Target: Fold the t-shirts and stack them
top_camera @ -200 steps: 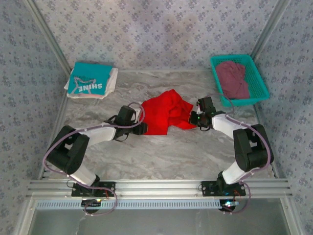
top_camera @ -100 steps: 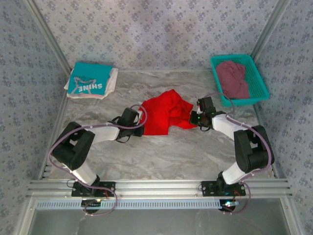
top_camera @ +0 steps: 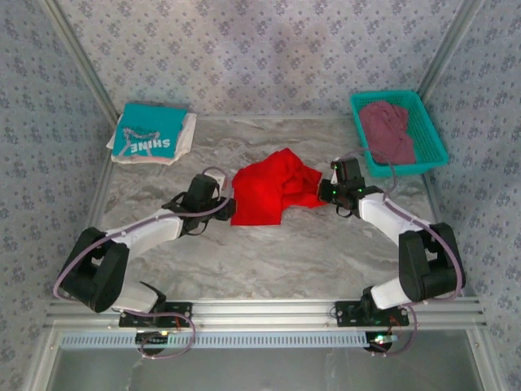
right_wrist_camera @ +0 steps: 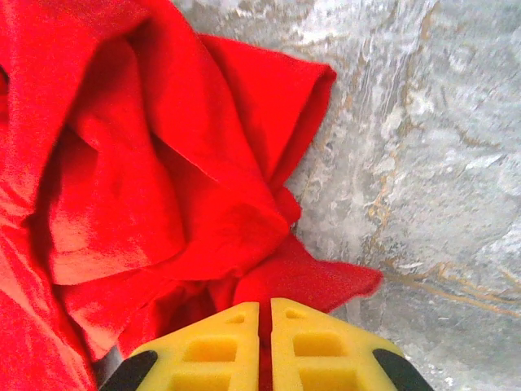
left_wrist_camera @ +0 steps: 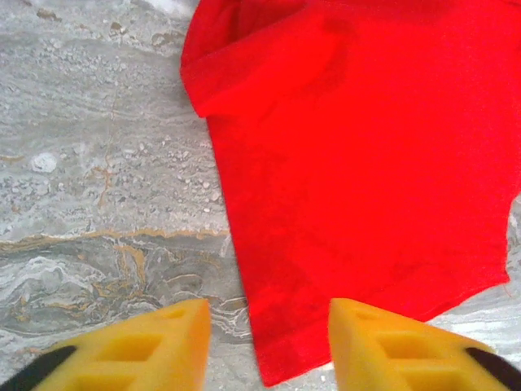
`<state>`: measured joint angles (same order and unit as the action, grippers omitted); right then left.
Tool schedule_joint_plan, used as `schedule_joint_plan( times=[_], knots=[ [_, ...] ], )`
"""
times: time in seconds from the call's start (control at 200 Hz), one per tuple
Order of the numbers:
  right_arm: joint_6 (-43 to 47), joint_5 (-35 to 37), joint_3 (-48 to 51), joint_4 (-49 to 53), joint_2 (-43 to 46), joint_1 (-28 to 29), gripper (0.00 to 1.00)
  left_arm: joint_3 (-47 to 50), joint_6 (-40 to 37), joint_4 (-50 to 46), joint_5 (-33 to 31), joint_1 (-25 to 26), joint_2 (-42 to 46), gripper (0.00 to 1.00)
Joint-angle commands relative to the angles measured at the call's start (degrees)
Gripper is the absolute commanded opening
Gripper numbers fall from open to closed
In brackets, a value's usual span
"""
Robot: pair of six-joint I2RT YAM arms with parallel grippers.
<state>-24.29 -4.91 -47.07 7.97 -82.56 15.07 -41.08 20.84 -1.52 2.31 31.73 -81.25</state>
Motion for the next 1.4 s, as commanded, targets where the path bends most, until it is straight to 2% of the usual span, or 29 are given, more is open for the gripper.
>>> schedule_joint_plan(
  times=[0.0, 0.115, 0.205, 0.325, 0.445, 0.545, 0.615, 0.685, 0.735, 0.785, 1.064, 1.394],
  knots=[
    [1.6, 1.81, 0.87, -0.56, 1.52, -0.3, 0.12, -2.3, -0.19, -5.32, 1.57, 1.15, -3.78, 0.51],
    [1.48, 1.42, 1.25, -1.52, 1.19, -0.12, 0.12, -4.51, -2.03, -7.84, -2.07, 4.7, -7.79, 0.58],
    [1.18, 1.4, 1.0, -1.22, 1.25, 0.02, 0.12, -6.6, -1.68, -10.21, -3.0, 5.83, -10.46, 0.59],
    [1.37, 1.47, 1.41, -1.97, 1.06, 0.13, 0.12, -6.36, -1.5, -8.71, -3.01, 6.41, -12.51, 0.6],
    [1.34, 1.77, 1.41, -1.86, 1.18, 0.05, 0.12, -7.48, -1.48, -8.95, -3.28, 6.85, -15.05, 0.57],
    [1.47, 1.79, 1.64, -2.29, 1.0, 0.09, 0.12, -7.28, -1.86, -8.07, -4.15, 7.2, -16.83, 0.44],
    [1.25, 2.06, 1.67, -1.7, 1.08, -0.12, 0.12, -8.16, -2.15, -8.68, -3.88, 7.21, -17.75, 0.3],
    [1.19, 1.92, 2.27, -2.16, 1.38, -0.21, 0.12, -8.12, -2.38, -8.33, -3.72, 7.21, -17.68, 0.22],
    [1.57, 1.76, 2.4, -2.28, 1.52, -0.29, 0.12, -7.22, -2.14, -7.36, -4.61, 7.2, -17.01, 0.11],
    [1.97, 2.04, 2.13, -1.5, 1.72, -0.4, 0.12, -6.65, -1.86, -7.1, -6.31, 6.97, -15.74, 0.0],
    [5.56, 1.16, 0.94, 1.31, 7.1, -1.05, 0.12, -6.33, -3.68, -8.22, -12.98, 2.78, -1.02, 0.0],
    [11.61, 1.46, 2.31, 2.64, 24.14, -0.79, 0.07, -7.32, -5.96, -11.21, -20.67, -3.73, 25.6, 0.0]
  ],
)
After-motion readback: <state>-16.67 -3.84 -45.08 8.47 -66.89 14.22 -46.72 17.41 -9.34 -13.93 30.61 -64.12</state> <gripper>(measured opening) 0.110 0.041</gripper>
